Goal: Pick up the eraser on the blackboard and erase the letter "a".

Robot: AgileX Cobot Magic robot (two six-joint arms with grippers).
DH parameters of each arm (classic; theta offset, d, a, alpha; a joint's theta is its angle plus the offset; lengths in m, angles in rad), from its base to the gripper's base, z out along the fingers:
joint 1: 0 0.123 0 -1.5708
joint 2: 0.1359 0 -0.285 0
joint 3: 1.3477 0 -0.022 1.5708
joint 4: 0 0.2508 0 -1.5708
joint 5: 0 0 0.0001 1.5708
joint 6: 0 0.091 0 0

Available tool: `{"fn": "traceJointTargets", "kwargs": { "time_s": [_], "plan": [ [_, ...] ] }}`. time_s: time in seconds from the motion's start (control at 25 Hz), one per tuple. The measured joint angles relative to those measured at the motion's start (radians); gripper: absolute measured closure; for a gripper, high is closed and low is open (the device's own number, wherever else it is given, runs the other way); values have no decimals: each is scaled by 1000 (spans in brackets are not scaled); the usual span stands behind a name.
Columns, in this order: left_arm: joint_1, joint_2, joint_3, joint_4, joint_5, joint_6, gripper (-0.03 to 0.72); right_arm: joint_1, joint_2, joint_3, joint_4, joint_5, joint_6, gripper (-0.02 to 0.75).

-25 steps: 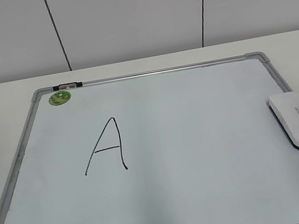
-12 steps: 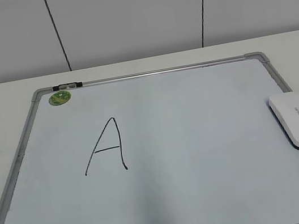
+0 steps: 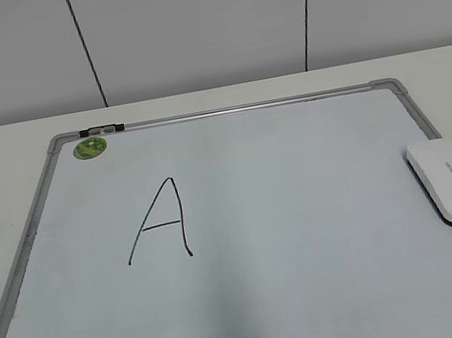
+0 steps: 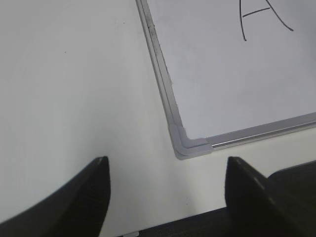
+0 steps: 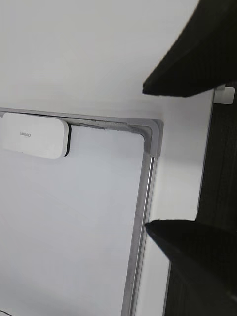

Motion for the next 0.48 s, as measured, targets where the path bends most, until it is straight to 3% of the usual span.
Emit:
{"fn": "traceJointTargets", "kwargs": {
  "time_s": [0.48],
  "plan": [
    [0, 0, 0, -27, -6, 2, 169, 0, 0, 2, 0, -10, 6, 164]
  ]
}}
